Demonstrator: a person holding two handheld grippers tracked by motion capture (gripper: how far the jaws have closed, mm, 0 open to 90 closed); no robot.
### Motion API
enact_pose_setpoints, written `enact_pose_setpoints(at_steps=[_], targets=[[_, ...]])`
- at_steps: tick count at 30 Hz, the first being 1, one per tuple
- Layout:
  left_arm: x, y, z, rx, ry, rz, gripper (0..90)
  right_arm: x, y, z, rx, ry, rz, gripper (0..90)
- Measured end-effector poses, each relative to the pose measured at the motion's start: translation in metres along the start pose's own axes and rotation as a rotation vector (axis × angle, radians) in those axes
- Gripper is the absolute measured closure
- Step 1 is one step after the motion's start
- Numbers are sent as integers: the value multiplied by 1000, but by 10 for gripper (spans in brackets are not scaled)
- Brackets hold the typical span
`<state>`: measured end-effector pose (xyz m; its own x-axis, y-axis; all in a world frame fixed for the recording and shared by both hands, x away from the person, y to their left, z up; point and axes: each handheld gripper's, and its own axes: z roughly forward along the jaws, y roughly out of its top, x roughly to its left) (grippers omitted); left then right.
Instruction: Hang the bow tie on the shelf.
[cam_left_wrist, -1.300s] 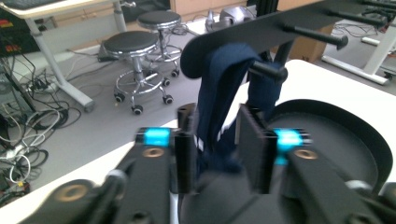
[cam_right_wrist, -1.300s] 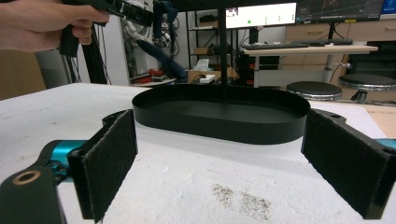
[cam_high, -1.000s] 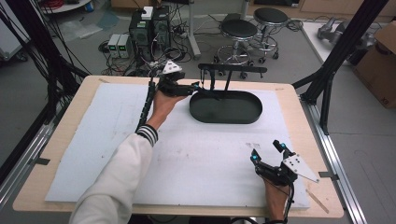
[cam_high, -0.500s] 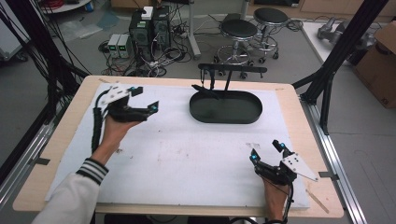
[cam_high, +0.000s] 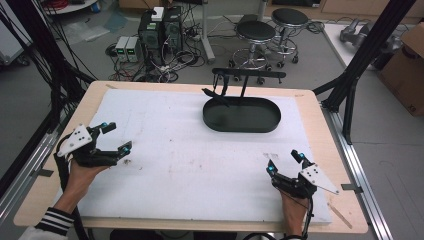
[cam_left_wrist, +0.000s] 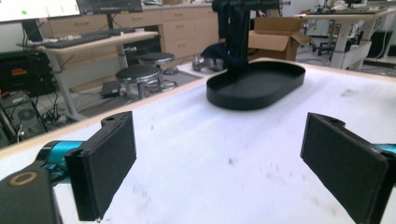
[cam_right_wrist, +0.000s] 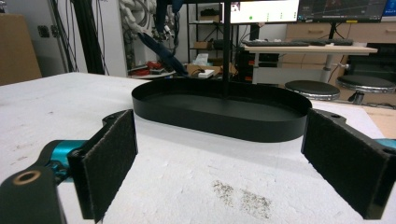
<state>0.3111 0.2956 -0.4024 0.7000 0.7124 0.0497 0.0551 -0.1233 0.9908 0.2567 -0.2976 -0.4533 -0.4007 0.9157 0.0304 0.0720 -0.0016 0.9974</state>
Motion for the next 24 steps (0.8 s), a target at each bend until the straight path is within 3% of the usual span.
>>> enact_pose_setpoints(at_steps=[8,15,17,20,22,24], targets=[[-11,-30,-20,-51,19,-2,109,0,0,0,2,-3,-1,97],[-15,-49,-25,-59,35,-62,109,0,0,0,2,-4,-2,97],[-16,-52,-27,-69,39,-58,109,0,0,0,0,-3,-1,97],[-18,-55,-32,-129,80,-63,108,0,0,-1,-10,-2,-6,97],[-17,-57,-35,-163,81,-79,109,0,0,-1,-13,-2,-7,97],[-18,-57,-35,-166,81,-65,110,0,0,-1,-12,-2,-8,97]])
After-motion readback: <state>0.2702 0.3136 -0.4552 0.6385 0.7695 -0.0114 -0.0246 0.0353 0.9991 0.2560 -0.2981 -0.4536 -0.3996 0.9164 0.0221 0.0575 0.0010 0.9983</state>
